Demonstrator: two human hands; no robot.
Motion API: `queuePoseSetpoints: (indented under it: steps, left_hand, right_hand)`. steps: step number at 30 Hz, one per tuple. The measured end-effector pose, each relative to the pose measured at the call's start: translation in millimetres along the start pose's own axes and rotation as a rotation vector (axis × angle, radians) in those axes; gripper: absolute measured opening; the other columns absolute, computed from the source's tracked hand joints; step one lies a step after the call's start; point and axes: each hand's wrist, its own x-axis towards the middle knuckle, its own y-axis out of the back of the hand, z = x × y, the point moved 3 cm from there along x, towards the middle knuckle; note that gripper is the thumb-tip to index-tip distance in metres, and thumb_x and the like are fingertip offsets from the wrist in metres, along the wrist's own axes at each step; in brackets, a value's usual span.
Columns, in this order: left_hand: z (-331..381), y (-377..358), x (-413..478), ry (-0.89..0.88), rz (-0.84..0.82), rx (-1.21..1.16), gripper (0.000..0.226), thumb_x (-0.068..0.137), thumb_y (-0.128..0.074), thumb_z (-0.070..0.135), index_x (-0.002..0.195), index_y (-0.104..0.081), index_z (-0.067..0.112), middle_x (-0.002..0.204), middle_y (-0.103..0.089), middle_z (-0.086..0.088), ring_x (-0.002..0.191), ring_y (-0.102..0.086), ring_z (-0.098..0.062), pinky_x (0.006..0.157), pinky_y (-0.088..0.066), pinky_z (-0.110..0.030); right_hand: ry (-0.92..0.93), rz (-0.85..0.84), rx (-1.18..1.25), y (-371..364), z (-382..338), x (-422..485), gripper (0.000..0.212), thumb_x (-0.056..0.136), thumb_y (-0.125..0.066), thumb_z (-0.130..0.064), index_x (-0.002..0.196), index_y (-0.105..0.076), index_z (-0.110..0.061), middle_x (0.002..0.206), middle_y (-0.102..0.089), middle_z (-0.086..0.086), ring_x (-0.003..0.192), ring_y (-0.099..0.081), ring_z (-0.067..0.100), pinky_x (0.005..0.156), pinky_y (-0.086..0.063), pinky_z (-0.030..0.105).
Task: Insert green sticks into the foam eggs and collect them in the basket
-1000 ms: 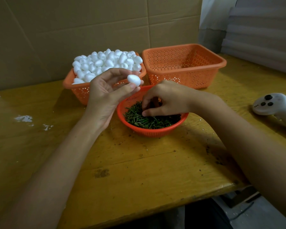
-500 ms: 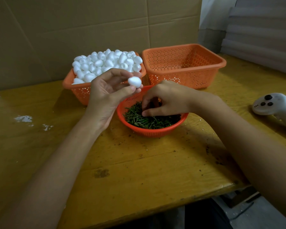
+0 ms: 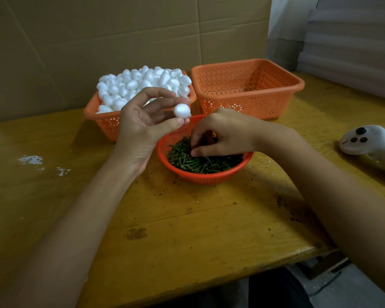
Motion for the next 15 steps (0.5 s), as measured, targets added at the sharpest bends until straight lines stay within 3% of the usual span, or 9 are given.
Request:
queuePoseSetpoints:
  steps: [4, 8, 15]
  left_hand:
    - [0.5, 0.7, 0.0, -0.005, 0.015, 0.013, 0.043, 0.082, -0.077, -0.013, 0.114, -0.061, 0.010, 0.114, -0.078, -0.013, 0.106, -0.076, -0.035, 0.094, -0.060, -0.045]
    - [0.7, 2.8, 0.7, -0.041, 0.038, 0.086, 0.045, 0.081, -0.081, -0.008, 0.115, -0.060, 0.012, 0.116, -0.078, -0.016, 0.108, -0.075, -0.038, 0.100, -0.058, -0.057]
    - [3.1, 2.6, 1.1, -0.084, 0.069, 0.178, 0.045, 0.081, -0.084, -0.007, 0.113, -0.060, 0.013, 0.113, -0.080, -0.007, 0.105, -0.077, -0.027, 0.090, -0.060, -0.036]
  right_hand:
    - [0.001, -0.008, 0.001, 0.1, -0.3, -0.1, 0.023, 0.093, -0.073, -0.045, 0.105, -0.078, -0.027, 0.100, -0.076, -0.015, 0.088, -0.064, 0.003, 0.087, -0.052, 0.036]
    - [-0.002, -0.011, 0.000, -0.2, -0.3, 0.0, 0.023, 0.093, -0.073, -0.045, 0.105, -0.078, -0.027, 0.101, -0.076, -0.015, 0.087, -0.063, 0.003, 0.088, -0.052, 0.037]
    - [-0.005, -0.012, 0.003, -0.4, 0.6, 0.5, 0.023, 0.093, -0.072, -0.046, 0.106, -0.078, -0.027, 0.101, -0.076, -0.015, 0.089, -0.064, 0.004, 0.088, -0.052, 0.036]
